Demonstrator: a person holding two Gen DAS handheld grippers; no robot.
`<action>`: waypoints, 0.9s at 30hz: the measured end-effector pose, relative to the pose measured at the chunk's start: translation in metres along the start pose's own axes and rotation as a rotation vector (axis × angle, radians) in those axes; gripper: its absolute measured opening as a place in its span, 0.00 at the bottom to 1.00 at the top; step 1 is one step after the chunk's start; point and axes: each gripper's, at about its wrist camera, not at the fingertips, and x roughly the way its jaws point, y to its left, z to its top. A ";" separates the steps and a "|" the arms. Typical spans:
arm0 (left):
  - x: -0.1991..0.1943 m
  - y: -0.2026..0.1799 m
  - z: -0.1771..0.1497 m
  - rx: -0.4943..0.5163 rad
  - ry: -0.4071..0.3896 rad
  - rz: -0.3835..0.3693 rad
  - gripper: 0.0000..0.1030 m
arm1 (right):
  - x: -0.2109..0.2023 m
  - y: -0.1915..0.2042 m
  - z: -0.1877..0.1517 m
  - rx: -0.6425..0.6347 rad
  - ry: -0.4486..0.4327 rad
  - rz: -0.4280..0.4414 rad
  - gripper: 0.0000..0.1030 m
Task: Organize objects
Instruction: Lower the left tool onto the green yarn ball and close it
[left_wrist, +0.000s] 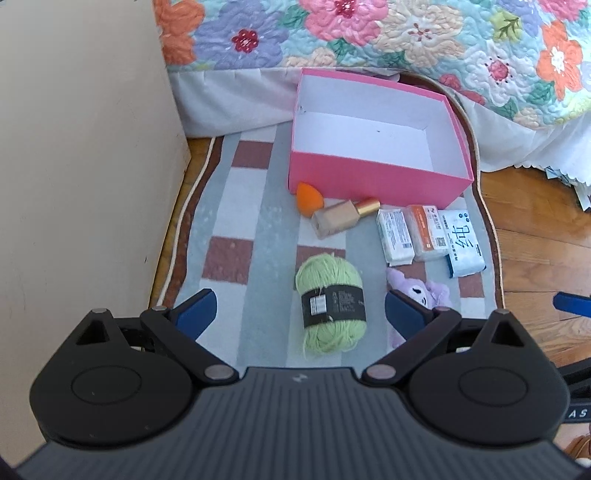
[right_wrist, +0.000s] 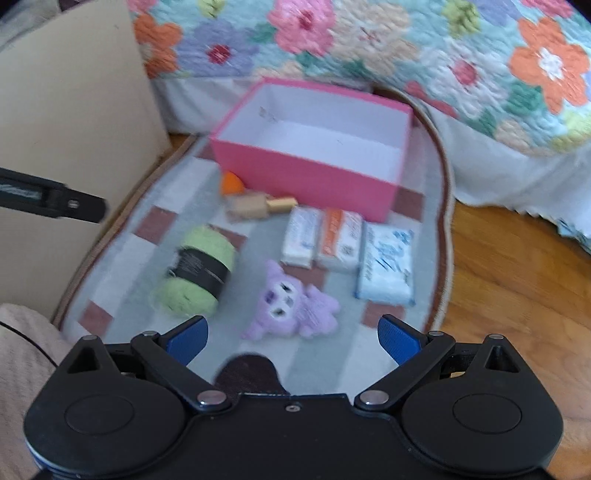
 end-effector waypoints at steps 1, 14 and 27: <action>0.002 -0.001 0.003 0.005 -0.004 -0.005 0.96 | 0.001 0.002 0.001 -0.008 -0.023 0.009 0.97; 0.064 -0.002 0.015 -0.004 -0.019 -0.132 0.94 | 0.042 0.039 0.032 -0.210 -0.086 0.111 0.97; 0.129 0.026 -0.004 -0.112 0.101 -0.198 0.76 | 0.122 0.056 0.034 -0.093 0.080 0.299 0.96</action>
